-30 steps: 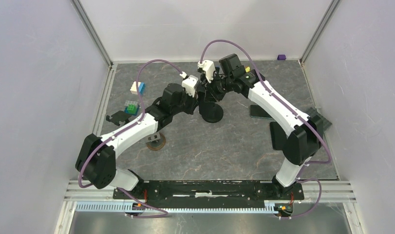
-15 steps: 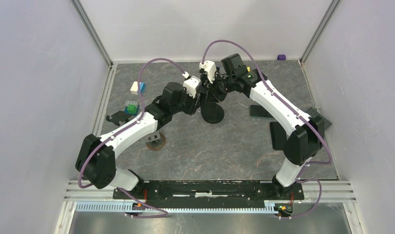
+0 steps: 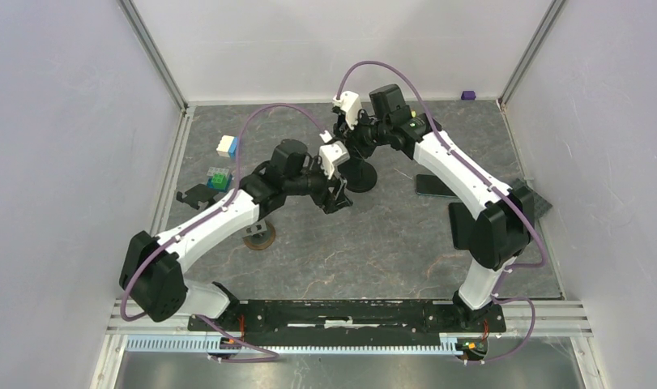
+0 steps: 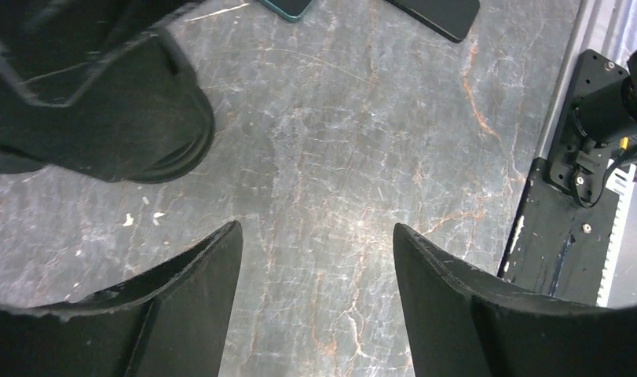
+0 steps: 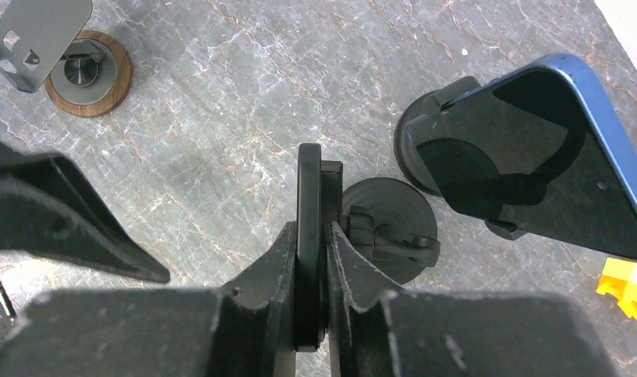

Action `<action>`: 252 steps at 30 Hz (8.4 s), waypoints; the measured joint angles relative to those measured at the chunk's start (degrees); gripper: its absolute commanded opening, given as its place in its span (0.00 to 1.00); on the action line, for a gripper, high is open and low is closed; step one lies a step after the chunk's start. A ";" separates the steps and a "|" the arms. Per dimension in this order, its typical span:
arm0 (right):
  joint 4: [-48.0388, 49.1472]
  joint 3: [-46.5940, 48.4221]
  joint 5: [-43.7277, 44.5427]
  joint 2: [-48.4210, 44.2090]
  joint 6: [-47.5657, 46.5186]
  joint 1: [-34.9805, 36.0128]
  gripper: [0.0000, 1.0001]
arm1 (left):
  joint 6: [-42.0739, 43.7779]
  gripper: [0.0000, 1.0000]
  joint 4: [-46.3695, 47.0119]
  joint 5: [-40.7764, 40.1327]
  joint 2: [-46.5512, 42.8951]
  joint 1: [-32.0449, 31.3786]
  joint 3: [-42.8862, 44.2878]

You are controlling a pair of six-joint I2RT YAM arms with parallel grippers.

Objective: Place the phone on the phone stand
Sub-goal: Install the phone on the phone stand, then move the phone stand with the phone to the center of the board.

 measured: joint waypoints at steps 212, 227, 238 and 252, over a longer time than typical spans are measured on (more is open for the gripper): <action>10.58 -35.60 -15.89 -26.62 -9.66 -10.64 0.98 | 9.99 0.02 16.52 18.40 -1.11 25.97 -8.83; 10.62 -35.60 -16.37 -25.75 -9.64 -10.82 0.98 | 10.29 0.02 23.52 20.15 11.61 30.34 2.19; 10.64 -35.63 -16.46 -25.59 -9.64 -11.19 0.98 | 11.08 0.09 23.26 20.92 16.41 31.69 7.02; 10.91 -35.63 -16.98 -24.98 -9.44 -11.26 0.98 | 14.43 0.55 18.34 21.64 18.18 32.06 10.43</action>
